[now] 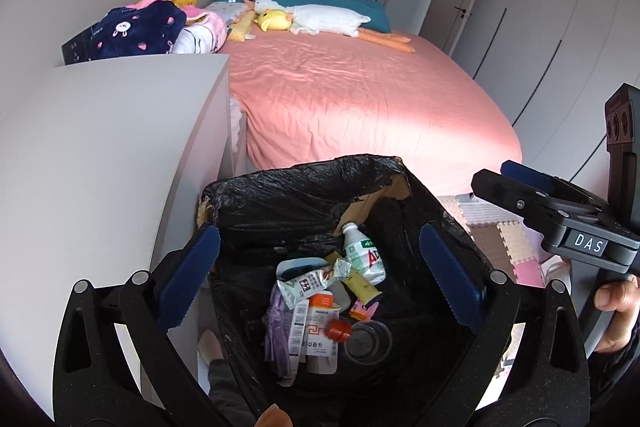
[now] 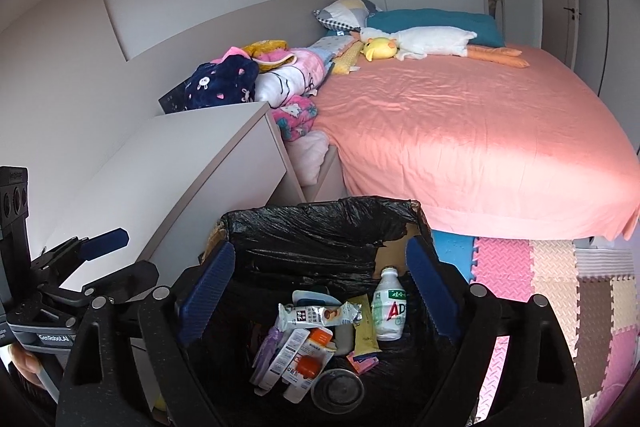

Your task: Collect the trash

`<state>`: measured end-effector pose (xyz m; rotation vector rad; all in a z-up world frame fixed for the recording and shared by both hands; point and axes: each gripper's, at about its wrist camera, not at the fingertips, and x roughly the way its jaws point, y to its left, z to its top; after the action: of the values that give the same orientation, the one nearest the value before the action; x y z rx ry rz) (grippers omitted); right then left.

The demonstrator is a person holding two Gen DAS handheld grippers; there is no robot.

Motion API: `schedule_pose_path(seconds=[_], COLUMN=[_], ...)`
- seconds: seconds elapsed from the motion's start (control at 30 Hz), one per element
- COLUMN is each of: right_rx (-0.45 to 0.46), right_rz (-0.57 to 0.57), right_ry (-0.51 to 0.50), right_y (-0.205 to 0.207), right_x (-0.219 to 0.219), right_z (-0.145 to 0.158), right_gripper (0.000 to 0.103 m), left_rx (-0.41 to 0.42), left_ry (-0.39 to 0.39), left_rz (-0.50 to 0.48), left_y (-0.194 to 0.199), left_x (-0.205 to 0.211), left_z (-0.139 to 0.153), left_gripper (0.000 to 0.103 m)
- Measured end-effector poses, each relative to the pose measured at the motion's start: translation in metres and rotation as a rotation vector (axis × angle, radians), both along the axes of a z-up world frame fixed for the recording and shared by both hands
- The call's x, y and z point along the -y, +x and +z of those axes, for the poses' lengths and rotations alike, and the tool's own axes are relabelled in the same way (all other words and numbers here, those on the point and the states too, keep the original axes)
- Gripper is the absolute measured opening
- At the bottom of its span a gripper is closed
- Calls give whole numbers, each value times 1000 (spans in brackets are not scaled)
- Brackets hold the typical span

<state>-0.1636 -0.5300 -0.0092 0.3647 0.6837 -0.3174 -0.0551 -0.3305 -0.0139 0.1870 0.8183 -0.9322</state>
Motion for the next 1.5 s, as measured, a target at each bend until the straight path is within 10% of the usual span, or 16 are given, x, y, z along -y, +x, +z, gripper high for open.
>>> schedule_pose_path(seconds=[1.5], right_rx=[-4], right_rz=[12], right_ry=[-6], right_y=[0], right_x=[-6], right_z=[-1], right_gripper=[88], left_rx=[44], left_ry=[16], left_rz=[18], left_y=[-3], left_x=[-2], left_z=[3], left_gripper=[97])
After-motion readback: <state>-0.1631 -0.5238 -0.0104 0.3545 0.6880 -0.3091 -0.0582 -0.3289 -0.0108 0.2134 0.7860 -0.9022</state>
